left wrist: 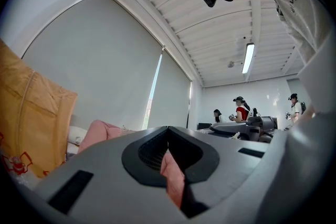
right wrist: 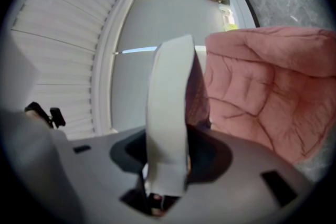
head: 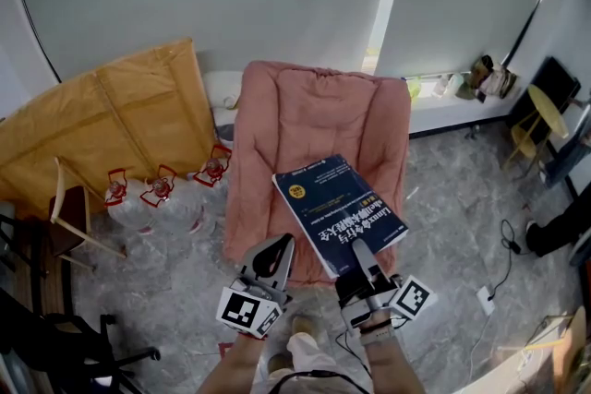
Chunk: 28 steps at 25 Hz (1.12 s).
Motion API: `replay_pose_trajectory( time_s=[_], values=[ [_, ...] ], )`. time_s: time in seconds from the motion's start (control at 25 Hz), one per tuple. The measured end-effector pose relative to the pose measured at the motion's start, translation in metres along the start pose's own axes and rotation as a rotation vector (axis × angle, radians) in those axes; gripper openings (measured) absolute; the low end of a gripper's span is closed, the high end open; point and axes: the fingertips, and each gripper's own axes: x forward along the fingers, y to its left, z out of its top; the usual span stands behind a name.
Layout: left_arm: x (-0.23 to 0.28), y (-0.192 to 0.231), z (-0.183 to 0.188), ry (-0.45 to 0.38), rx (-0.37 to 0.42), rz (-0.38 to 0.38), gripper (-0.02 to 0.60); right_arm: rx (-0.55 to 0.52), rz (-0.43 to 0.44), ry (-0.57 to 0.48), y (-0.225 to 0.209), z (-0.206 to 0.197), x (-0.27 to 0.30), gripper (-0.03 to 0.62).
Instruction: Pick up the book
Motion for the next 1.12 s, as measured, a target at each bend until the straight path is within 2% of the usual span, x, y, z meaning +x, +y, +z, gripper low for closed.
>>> replay_pose_trajectory(
  time_s=[1.12],
  values=[
    [-0.013,-0.004,0.006,0.003,-0.002,0.007,0.008,0.018,-0.011,-0.020,0.002,-0.008,-0.008,0.178]
  ],
)
